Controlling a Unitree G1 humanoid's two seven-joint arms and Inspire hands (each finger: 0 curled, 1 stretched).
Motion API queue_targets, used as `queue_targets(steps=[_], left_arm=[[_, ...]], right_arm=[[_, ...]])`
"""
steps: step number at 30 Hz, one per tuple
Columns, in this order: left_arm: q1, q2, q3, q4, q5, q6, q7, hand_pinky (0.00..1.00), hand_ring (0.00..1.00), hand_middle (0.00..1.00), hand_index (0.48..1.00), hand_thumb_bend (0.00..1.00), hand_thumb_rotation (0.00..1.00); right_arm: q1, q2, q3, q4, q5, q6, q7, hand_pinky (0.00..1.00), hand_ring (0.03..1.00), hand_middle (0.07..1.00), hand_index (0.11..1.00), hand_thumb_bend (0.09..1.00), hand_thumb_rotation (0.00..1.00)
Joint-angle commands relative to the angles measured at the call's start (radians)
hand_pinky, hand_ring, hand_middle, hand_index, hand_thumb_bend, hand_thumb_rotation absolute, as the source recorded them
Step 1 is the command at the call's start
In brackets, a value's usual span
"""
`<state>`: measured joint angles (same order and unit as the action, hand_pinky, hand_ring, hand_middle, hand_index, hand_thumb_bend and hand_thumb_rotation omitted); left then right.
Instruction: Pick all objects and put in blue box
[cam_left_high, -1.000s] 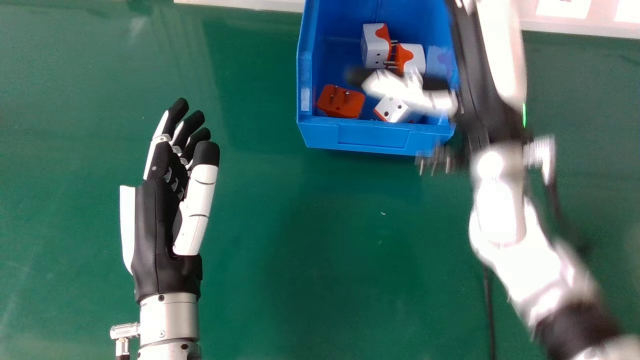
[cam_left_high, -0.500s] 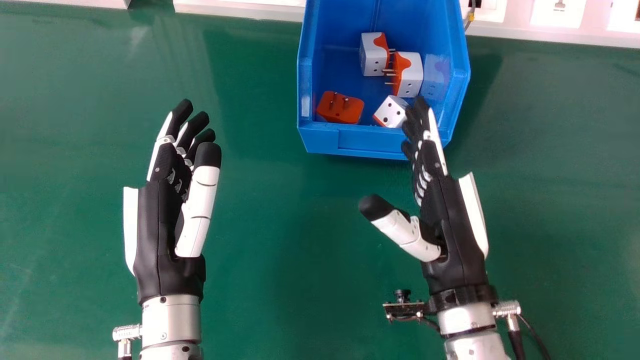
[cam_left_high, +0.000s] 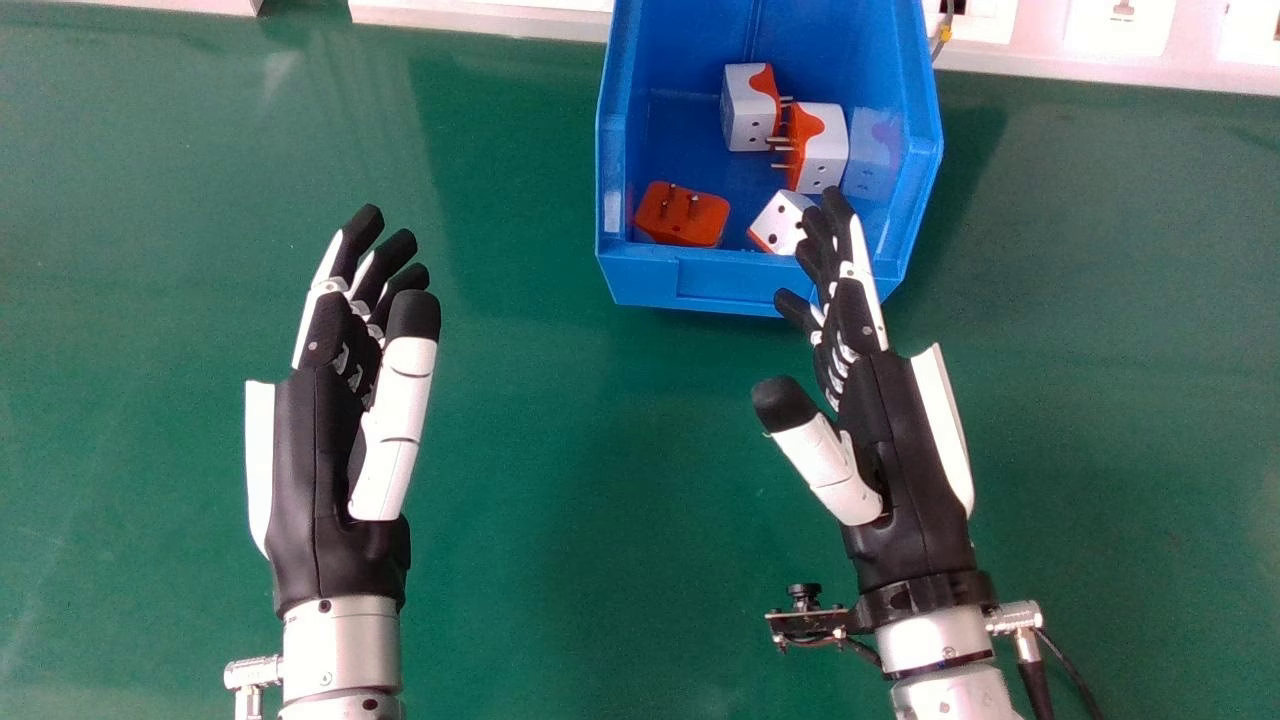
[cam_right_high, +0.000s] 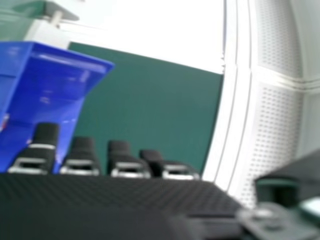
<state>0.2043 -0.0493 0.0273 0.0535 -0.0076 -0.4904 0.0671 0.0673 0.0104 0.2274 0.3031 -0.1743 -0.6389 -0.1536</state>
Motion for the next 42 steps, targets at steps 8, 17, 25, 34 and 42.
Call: queue_targets(steps=[8, 17, 25, 34, 42], left_arm=[[0.01, -0.01, -0.007, -0.028, 0.009, -0.01, 0.004, 0.81, 0.86, 0.88, 0.892, 0.73, 0.78], [0.013, -0.008, -0.006, -0.028, 0.016, -0.012, 0.006, 0.81, 0.86, 0.88, 0.892, 0.72, 0.78], [0.01, -0.008, -0.005, -0.025, 0.014, -0.014, 0.005, 0.81, 0.86, 0.88, 0.891, 0.72, 0.78], [0.008, -0.009, -0.004, -0.019, 0.006, -0.018, 0.002, 0.81, 0.86, 0.88, 0.891, 0.72, 0.78], [0.008, -0.009, -0.005, -0.017, 0.005, -0.022, 0.0, 0.82, 0.86, 0.88, 0.891, 0.73, 0.78]], right_arm=[[0.014, 0.013, -0.012, -0.038, -0.006, -0.002, 0.015, 0.89, 0.992, 0.997, 0.999, 0.806, 0.98], [0.019, 0.021, -0.018, -0.049, -0.019, 0.006, 0.013, 0.89, 0.997, 0.999, 1.0, 0.793, 0.99], [0.026, 0.029, -0.023, -0.061, -0.032, 0.012, 0.012, 0.89, 0.998, 1.0, 1.0, 0.79, 1.0], [0.027, 0.029, -0.025, -0.062, -0.035, 0.012, 0.012, 0.88, 0.997, 1.0, 1.0, 0.791, 1.0], [0.03, 0.03, -0.025, -0.065, -0.036, 0.012, 0.012, 0.88, 0.995, 1.0, 1.0, 0.791, 1.0]])
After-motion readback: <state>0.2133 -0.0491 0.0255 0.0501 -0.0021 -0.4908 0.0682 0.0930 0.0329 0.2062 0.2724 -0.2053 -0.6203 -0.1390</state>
